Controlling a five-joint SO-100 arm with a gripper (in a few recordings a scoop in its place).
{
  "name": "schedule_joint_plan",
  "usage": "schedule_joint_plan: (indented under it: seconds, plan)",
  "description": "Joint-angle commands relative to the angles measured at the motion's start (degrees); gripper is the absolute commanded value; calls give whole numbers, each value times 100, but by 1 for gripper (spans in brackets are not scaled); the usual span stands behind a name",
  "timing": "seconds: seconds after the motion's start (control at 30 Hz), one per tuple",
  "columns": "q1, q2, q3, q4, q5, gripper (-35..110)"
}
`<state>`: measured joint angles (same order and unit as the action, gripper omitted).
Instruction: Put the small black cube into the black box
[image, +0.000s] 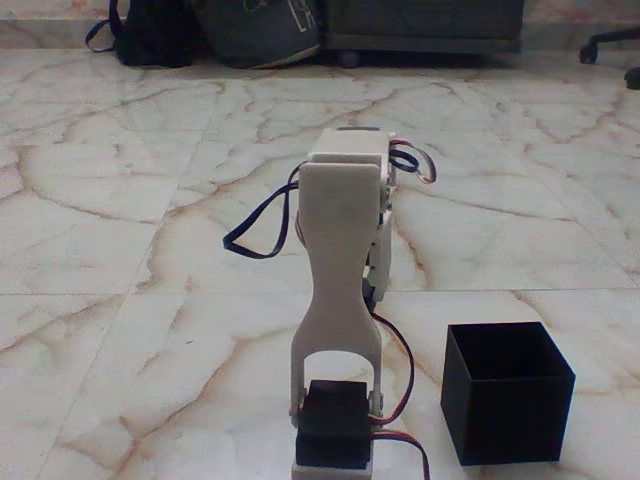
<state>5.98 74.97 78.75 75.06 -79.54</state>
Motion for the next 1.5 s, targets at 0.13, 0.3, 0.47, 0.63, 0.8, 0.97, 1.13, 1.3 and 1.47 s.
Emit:
schedule_joint_plan:
  seconds: [0.13, 0.3, 0.47, 0.63, 0.8, 0.97, 1.13, 1.3, 1.47]
  plan:
    - [747, 255, -633, 360, -659, 2]
    - [1362, 229, -712, 413, -1195, 2]
    - [2004, 264, -721, 466, -1784, 2]
    - [2769, 97, -747, 255, -2716, 2]
    - [3103, -325, -1151, 149, -3041, 2]
    - [2909, -202, -1169, 369, -2918, 7]
    - [2391, 237, -1046, 879, -2408, 7]
    - [1635, 1099, 35, 879, -1978, 7]
    - [844, 1608, 1151, 290, -1301, 7]
